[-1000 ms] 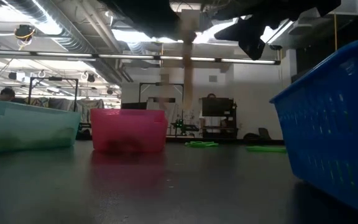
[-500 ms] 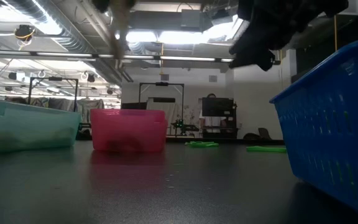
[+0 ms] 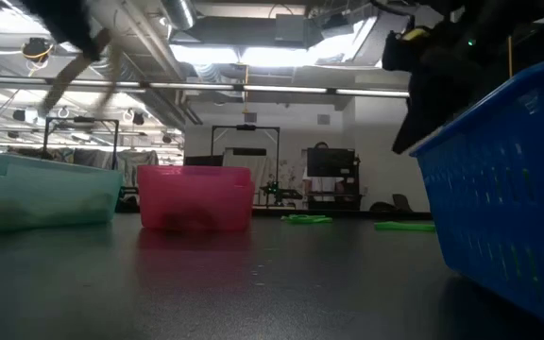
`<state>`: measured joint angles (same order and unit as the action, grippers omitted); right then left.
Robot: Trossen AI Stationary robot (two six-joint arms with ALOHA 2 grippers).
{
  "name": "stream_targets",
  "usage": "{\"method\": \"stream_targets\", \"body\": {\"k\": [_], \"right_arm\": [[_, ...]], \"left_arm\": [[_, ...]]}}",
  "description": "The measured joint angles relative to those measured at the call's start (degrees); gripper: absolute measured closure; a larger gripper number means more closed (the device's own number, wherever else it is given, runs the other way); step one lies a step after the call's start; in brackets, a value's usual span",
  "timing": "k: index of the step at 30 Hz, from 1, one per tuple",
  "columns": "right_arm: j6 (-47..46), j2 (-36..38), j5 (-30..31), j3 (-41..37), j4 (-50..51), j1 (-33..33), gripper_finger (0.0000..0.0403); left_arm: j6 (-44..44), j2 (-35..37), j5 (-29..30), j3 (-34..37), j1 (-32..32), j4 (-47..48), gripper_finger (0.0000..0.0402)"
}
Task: Sort rubber bands into baskets
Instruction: Put the light yellow rubber band into the light blue bin, then put the green rubber band into the blue bin
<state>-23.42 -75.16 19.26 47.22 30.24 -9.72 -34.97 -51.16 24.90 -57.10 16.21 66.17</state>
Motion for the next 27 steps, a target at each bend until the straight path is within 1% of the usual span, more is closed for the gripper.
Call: {"method": "stream_targets", "body": {"k": [2,4,12,15,20,23,27], "right_arm": [[0.0,0.0,0.8,0.0,1.4,0.0,0.0217],[0.0,0.0,0.8,0.0,1.8,0.0,0.0217],[0.0,0.0,0.8,0.0,1.8,0.0,0.0217],[1.7,0.0,0.8,0.0,1.8,0.0,0.0217],[4.4,0.0,0.6,0.0,2.0,1.1,0.0217],[4.4,0.0,-0.3,0.0,3.6,3.8,0.0217],[6.1,0.0,-2.7,-0.1,5.0,8.0,0.0217]], "left_arm": [[-3.7,-0.1,-1.2,0.1,0.0,4.8,0.0398],[-6.8,-0.1,-2.5,1.1,0.0,7.3,0.0392],[-13.9,-0.2,-3.7,8.0,0.0,8.2,0.0368],[-16.5,-0.3,-3.7,10.5,0.0,8.2,0.0346],[-19.2,-0.3,-3.8,13.7,0.0,8.2,0.0293],[-20.2,-0.3,-4.2,14.5,0.0,8.0,0.0268],[-20.7,-0.3,-4.3,14.5,0.0,7.1,0.0252]]}}
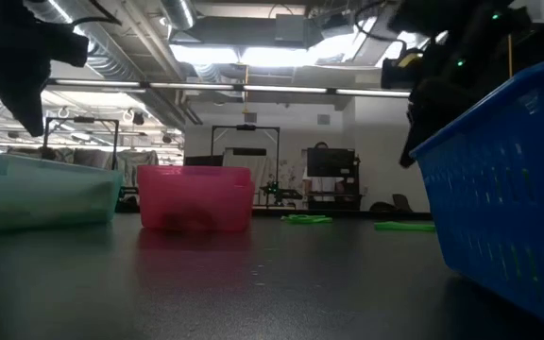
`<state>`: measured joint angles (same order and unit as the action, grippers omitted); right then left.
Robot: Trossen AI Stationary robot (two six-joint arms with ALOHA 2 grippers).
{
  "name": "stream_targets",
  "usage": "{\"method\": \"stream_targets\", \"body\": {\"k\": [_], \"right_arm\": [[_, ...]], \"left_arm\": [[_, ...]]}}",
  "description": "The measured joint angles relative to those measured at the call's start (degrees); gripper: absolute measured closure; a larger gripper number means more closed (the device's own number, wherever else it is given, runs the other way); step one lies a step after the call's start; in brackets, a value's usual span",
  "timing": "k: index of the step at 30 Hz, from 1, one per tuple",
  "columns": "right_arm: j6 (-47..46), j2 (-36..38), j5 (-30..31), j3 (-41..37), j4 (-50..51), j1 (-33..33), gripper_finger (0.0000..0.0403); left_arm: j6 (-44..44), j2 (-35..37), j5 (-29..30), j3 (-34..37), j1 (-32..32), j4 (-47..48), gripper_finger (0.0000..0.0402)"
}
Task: Sort rubber bands into baskets
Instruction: Put the green rubber band into the blue bin
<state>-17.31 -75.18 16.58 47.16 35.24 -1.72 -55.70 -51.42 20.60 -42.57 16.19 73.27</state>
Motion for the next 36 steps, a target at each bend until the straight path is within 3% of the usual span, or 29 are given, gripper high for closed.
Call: {"method": "stream_targets", "body": {"k": [6,14,25,36], "right_arm": [[5.7,0.0,-6.0,0.0,0.0,4.9,0.0217],[9.5,-0.9,-7.2,0.0,-1.6,8.8,0.0217],[13.4,-11.5,-9.8,0.0,-8.6,9.3,0.0217],[16.1,-17.4,-10.1,0.0,-9.7,9.8,0.0217]], "left_arm": [[0.1,0.0,0.0,0.0,0.0,-3.2,0.0252],[0.1,0.0,0.0,0.0,0.0,-4.1,0.0252],[0.1,0.0,0.0,0.0,0.0,-4.1,0.0256],[0.1,0.0,0.0,0.0,0.0,-4.1,0.0256]]}}
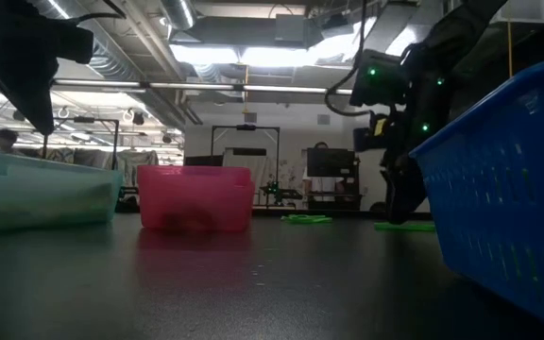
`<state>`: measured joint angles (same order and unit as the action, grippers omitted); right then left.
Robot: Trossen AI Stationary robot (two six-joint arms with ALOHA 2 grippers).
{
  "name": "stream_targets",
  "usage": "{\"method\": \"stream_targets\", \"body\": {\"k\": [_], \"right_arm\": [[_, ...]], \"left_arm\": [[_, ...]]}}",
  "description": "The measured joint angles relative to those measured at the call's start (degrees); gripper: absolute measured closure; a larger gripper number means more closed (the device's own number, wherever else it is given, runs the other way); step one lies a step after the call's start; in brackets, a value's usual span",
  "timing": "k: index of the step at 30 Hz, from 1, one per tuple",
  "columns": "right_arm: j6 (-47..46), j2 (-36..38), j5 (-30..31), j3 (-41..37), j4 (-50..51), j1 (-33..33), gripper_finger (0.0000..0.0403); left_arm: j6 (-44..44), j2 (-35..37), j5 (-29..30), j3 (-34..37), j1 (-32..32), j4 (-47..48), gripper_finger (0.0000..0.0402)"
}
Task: Sort rubber bands into baskets
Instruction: Put the green rubber band into the blue bin
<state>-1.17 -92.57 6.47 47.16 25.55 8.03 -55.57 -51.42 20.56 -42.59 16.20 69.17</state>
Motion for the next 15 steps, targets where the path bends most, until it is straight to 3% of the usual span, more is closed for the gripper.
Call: {"method": "stream_targets", "body": {"k": [7,15], "right_arm": [[0.2,-0.3,-3.4,0.1,-0.3,1.1,0.0234],[0.2,-0.3,-6.2,0.1,-0.3,1.0,0.0356]], "left_arm": [[0.0,0.0,0.0,0.0,0.0,0.0,0.0256],[0.0,0.0,0.0,0.0,0.0,-1.5,0.0256]]}}
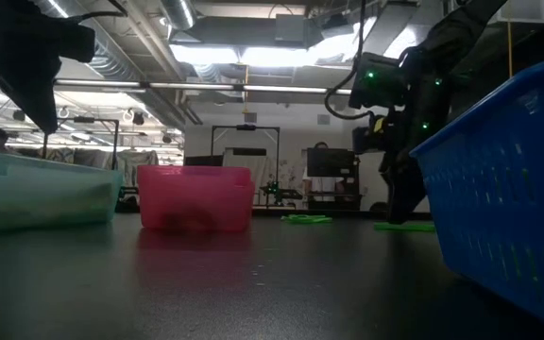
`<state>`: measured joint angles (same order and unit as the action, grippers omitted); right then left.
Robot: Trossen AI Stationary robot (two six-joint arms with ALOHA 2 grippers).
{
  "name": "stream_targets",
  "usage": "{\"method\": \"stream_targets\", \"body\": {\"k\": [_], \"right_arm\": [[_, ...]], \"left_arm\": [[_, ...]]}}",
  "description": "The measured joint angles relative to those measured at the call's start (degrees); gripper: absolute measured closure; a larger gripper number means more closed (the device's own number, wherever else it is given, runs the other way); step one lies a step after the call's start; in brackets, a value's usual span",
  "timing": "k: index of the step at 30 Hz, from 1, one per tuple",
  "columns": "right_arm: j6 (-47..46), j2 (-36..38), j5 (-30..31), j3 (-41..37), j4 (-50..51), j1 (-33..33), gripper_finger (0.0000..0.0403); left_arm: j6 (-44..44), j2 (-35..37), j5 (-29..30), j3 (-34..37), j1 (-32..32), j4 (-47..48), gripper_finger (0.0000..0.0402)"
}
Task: Sort rubber bands into baskets
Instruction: Put the green rubber band into the blue bin
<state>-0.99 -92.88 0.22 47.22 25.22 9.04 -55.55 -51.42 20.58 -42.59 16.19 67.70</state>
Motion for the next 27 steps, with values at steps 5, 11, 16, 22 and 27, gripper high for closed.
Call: {"method": "stream_targets", "body": {"k": [5,11,16,22,27], "right_arm": [[-0.1,0.0,-0.3,0.0,0.0,0.0,0.0389],[-0.2,0.3,-1.3,0.0,0.2,0.0,0.0398],[-0.8,2.3,-2.8,0.0,0.6,0.0,0.0400],[-4.0,4.1,-8.3,2.8,1.9,-0.9,0.0401],[-4.8,4.3,-11.4,7.1,2.0,-5.6,0.0402]], "left_arm": [[0.0,0.0,0.0,0.0,0.0,0.0,0.0256],[0.0,0.0,0.0,0.0,0.0,0.0,0.0257],[0.0,0.0,0.0,0.0,0.0,0.1,0.0257],[0.0,0.0,0.0,0.0,0.0,0.1,0.0257],[0.0,0.0,0.0,0.0,0.0,0.2,0.0257]]}}
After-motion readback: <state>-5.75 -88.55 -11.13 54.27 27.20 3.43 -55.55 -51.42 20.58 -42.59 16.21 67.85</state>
